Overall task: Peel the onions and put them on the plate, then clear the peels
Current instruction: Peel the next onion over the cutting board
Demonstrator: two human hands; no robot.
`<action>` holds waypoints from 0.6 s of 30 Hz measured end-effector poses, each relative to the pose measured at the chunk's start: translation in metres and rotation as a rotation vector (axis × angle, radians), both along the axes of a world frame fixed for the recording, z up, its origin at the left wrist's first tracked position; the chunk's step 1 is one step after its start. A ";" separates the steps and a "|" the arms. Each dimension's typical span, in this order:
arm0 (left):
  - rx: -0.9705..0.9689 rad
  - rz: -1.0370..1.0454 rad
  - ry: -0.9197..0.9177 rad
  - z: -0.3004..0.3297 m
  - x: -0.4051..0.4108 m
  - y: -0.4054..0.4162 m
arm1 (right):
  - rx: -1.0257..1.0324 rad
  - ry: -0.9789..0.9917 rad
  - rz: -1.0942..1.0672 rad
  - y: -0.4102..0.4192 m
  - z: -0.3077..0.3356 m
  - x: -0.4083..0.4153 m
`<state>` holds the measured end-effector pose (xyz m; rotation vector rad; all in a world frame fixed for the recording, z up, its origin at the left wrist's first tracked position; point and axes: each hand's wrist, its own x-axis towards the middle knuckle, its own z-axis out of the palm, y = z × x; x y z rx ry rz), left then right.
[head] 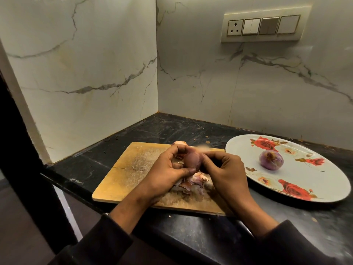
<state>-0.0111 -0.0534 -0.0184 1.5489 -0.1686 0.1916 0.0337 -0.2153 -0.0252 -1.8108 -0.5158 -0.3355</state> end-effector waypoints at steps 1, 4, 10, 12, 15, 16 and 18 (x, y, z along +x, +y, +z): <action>0.009 0.002 -0.002 0.000 0.000 0.000 | -0.007 -0.003 -0.003 0.000 0.001 -0.001; 0.042 0.016 -0.015 -0.001 0.001 -0.001 | -0.011 0.000 -0.018 0.000 0.002 -0.002; 0.067 0.020 -0.025 -0.002 0.001 -0.001 | -0.139 -0.134 -0.139 0.006 0.003 -0.006; 0.068 0.018 -0.024 -0.002 0.001 0.000 | -0.153 -0.151 -0.146 0.006 0.004 -0.006; 0.077 0.017 -0.030 -0.003 0.002 0.000 | -0.135 -0.150 -0.137 0.005 0.004 -0.006; 0.075 0.019 -0.029 -0.003 0.002 0.000 | -0.129 -0.152 -0.136 0.005 0.005 -0.006; 0.068 0.022 -0.030 -0.002 0.001 -0.001 | -0.128 -0.174 -0.140 0.006 0.005 -0.007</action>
